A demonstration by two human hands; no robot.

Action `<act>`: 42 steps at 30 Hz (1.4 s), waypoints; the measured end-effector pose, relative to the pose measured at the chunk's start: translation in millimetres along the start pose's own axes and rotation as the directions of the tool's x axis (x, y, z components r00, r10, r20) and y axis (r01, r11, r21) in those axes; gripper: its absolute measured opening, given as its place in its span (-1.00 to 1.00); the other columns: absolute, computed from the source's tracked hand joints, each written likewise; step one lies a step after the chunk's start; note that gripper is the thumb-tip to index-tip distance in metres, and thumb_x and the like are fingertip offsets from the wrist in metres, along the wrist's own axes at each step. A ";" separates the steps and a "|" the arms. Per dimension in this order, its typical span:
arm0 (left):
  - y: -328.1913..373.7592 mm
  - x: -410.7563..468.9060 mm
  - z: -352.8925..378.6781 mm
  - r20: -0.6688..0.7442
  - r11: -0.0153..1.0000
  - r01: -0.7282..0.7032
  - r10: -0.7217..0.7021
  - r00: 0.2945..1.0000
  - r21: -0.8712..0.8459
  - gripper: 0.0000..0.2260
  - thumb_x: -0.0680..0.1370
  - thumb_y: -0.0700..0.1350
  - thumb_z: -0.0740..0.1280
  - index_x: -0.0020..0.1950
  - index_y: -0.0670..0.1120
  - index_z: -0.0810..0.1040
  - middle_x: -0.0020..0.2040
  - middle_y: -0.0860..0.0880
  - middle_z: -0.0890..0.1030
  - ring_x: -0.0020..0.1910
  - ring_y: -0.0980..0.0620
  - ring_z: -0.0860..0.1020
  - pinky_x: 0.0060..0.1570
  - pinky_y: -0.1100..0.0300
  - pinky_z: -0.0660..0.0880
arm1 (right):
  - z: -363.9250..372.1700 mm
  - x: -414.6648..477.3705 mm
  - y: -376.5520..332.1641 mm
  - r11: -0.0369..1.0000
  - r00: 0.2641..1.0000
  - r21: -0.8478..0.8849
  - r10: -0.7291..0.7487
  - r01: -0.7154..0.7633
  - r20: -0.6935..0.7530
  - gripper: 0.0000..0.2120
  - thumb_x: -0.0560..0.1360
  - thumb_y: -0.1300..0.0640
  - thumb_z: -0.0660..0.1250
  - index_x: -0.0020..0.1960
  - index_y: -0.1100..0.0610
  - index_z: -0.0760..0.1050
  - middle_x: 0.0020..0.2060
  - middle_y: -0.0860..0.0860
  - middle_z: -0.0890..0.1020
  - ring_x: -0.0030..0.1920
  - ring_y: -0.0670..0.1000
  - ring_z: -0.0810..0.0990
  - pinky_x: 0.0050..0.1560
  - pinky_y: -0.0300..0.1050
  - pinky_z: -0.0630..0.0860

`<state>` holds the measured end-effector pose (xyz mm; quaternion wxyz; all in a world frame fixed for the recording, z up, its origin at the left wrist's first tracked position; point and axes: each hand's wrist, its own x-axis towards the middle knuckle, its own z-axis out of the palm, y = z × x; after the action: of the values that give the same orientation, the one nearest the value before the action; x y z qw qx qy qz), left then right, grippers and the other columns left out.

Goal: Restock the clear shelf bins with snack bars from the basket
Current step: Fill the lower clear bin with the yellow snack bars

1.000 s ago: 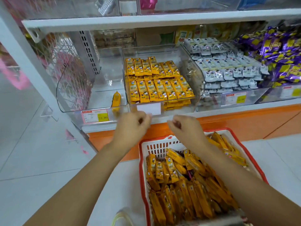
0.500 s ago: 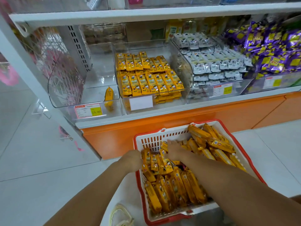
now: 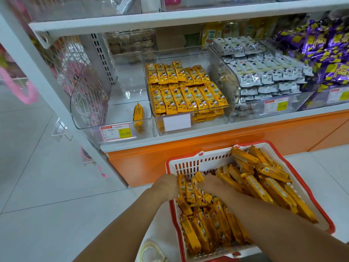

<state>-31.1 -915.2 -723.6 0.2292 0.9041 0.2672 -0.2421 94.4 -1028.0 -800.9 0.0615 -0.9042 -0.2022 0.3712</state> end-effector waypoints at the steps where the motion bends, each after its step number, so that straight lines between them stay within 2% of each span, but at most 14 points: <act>1: -0.1 0.9 -0.4 -0.004 1.000 0.003 -0.003 1.000 0.000 -0.70 0.60 -0.18 0.16 -0.34 -0.02 0.25 -0.31 0.04 0.33 -0.11 0.01 0.43 -0.15 0.23 0.35 | 2.7 -0.6 0.8 1.000 1.000 0.006 -0.001 0.001 -0.004 -0.72 0.55 -0.03 0.31 0.03 0.20 0.45 -0.12 0.03 0.58 -0.16 -0.05 0.59 -0.20 -0.18 0.52; 3: 0.6 1.7 -0.7 -0.009 1.000 0.010 -0.010 1.000 -0.014 -0.69 0.60 -0.17 0.17 -0.34 -0.01 0.24 -0.31 0.05 0.33 -0.12 0.01 0.42 -0.15 0.23 0.36 | 6.1 -3.6 1.9 1.000 1.000 -0.004 0.022 -0.022 -0.011 -0.67 0.52 0.00 0.37 0.14 0.22 0.47 0.02 0.06 0.59 -0.01 -0.01 0.60 -0.04 -0.17 0.53; 7: 0.9 2.2 -0.4 0.003 0.996 0.043 -0.043 0.999 -0.074 -0.68 0.58 -0.17 0.19 -0.34 0.01 0.21 -0.31 0.06 0.31 -0.27 0.09 0.38 -0.27 0.26 0.33 | 4.6 -10.2 10.1 0.956 1.000 0.292 0.014 -0.013 0.000 -0.67 0.47 0.09 0.42 -0.36 0.09 0.35 -0.40 -0.02 0.44 -0.43 -0.09 0.43 -0.29 -0.17 0.44; 11: 13.7 1.5 -10.9 0.023 0.915 0.090 -0.088 0.996 -0.392 -0.69 0.55 -0.01 0.32 -0.35 -0.07 0.36 -0.38 0.02 0.37 -0.38 0.11 0.39 -0.41 0.31 0.26 | -17.1 -47.4 19.4 0.693 0.966 0.712 -0.246 0.116 0.082 -0.76 0.43 0.01 0.47 0.06 0.04 0.57 -0.05 -0.09 0.63 0.01 -0.03 0.59 -0.18 -0.22 0.47; 13: 24.4 -2.8 -17.1 0.109 0.666 0.117 -0.053 0.993 -0.737 -0.63 0.41 0.12 0.46 -0.13 -0.20 0.53 -0.25 -0.05 0.59 -0.25 0.05 0.58 -0.28 0.27 0.50 | -33.3 -73.1 21.2 0.595 0.898 0.766 -0.437 0.246 0.051 -0.73 0.46 0.03 0.44 0.14 0.02 0.57 -0.04 -0.11 0.67 -0.02 -0.11 0.64 -0.16 -0.30 0.49; 16: 38.3 -9.2 -25.2 0.114 0.253 0.101 0.039 0.993 -0.962 -0.61 0.41 -0.07 0.51 0.13 -0.27 0.56 0.02 -0.19 0.67 -0.04 -0.08 0.66 -0.09 0.12 0.62 | -55.4 -94.7 24.1 0.537 0.862 0.751 -0.500 0.385 -0.085 -0.60 0.40 -0.10 0.45 0.20 -0.01 0.53 0.01 -0.10 0.68 0.03 -0.12 0.64 -0.01 -0.24 0.52; 19: 51.5 -21.8 -44.1 0.080 0.106 0.069 0.101 0.992 -0.992 -0.74 0.44 -0.20 0.44 0.09 -0.25 0.58 -0.03 -0.16 0.68 -0.14 -0.01 0.64 -0.18 0.17 0.62 | -75.4 -111.3 24.7 0.509 0.829 0.699 -0.511 0.503 -0.224 -0.58 0.42 -0.26 0.37 0.21 -0.12 0.51 0.06 -0.18 0.65 0.13 -0.18 0.59 0.17 -0.18 0.49; 21: 58.2 -25.8 -55.7 0.053 0.112 0.037 0.139 0.989 -0.993 -0.66 0.39 -0.16 0.47 0.11 -0.25 0.57 -0.08 -0.14 0.68 -0.17 0.01 0.63 -0.12 0.15 0.63 | -87.3 -126.9 18.8 0.466 0.801 0.668 -0.472 0.580 -0.367 -0.85 0.56 -0.10 0.22 0.12 -0.22 0.44 -0.04 -0.32 0.60 0.04 -0.42 0.52 0.03 -0.51 0.41; 24: 71.7 -31.4 -67.9 0.009 0.097 -0.004 0.133 0.991 -0.995 -0.46 0.27 -0.09 0.53 0.18 -0.28 0.54 -0.17 -0.10 0.57 -0.23 0.04 0.53 -0.22 0.19 0.61 | -98.7 -140.2 13.7 0.507 0.745 0.546 -0.462 0.667 -0.480 -0.79 0.64 0.01 0.05 0.11 -0.33 0.29 0.00 -0.43 0.43 -0.04 -0.63 0.36 -0.09 -0.66 0.28; 29: 89.4 -39.0 -83.7 -0.173 0.202 -0.185 0.074 0.982 -0.962 -0.32 0.18 0.07 0.60 0.17 -0.29 0.57 0.12 -0.31 0.60 0.11 -0.27 0.58 0.02 0.03 0.60 | -110.7 -146.2 16.1 0.567 0.701 0.416 -0.523 0.711 -0.485 -0.47 0.54 -0.24 0.08 0.46 -0.36 -0.01 0.26 -0.33 0.38 0.18 -0.42 0.36 0.15 -0.48 0.29; 32: 95.5 -42.0 -92.0 -0.257 0.281 -0.261 0.051 0.965 -0.924 -0.68 0.36 -0.06 0.52 0.06 -0.16 0.64 -0.02 -0.12 0.69 0.02 -0.14 0.65 0.14 -0.07 0.54 | -118.6 -145.9 11.3 0.594 0.680 0.345 -0.547 0.726 -0.488 -0.28 0.40 -0.34 0.28 0.42 -0.43 -0.05 0.32 -0.33 0.30 0.30 -0.32 0.32 0.21 -0.34 0.34; 35: 103.4 -47.8 -108.6 -0.351 0.361 -0.339 0.036 0.936 -0.869 -0.81 0.42 -0.15 0.48 0.01 -0.13 0.63 -0.09 -0.09 0.70 -0.08 -0.08 0.67 -0.01 0.04 0.60 | -130.2 -137.6 2.5 0.694 0.676 0.225 -0.486 0.684 -0.554 -0.09 0.41 -0.17 0.41 0.55 -0.13 -0.10 0.30 -0.12 0.26 0.26 -0.11 0.40 0.16 -0.16 0.44; 39: 102.7 -53.0 -154.2 -0.496 0.438 -0.443 -0.008 0.868 -0.782 -0.76 0.48 -0.10 0.41 0.04 -0.25 0.61 -0.07 -0.19 0.67 -0.08 -0.09 0.65 -0.12 0.24 0.58 | -170.0 -131.8 -21.1 0.579 0.594 0.268 -0.494 0.770 -0.635 -0.26 0.41 -0.15 0.33 0.50 -0.15 0.07 0.21 -0.02 0.45 0.08 -0.07 0.53 0.08 0.05 0.54; 42: 82.5 -49.9 -189.5 -0.685 0.604 -0.486 -0.141 0.714 -0.631 -0.84 0.52 -0.08 0.38 0.03 -0.12 0.62 -0.10 -0.05 0.66 -0.08 0.01 0.62 -0.01 0.21 0.54 | -208.1 -131.3 -39.8 0.575 0.554 0.232 -0.482 0.785 -0.679 -0.60 0.45 -0.10 0.33 0.23 -0.17 0.29 -0.01 -0.06 0.57 -0.11 -0.07 0.57 -0.10 -0.07 0.52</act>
<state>40.8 -892.8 -524.8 0.5071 0.7573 0.3112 0.2694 142.2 -1037.7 -556.5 0.4893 -0.7730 -0.3946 0.0852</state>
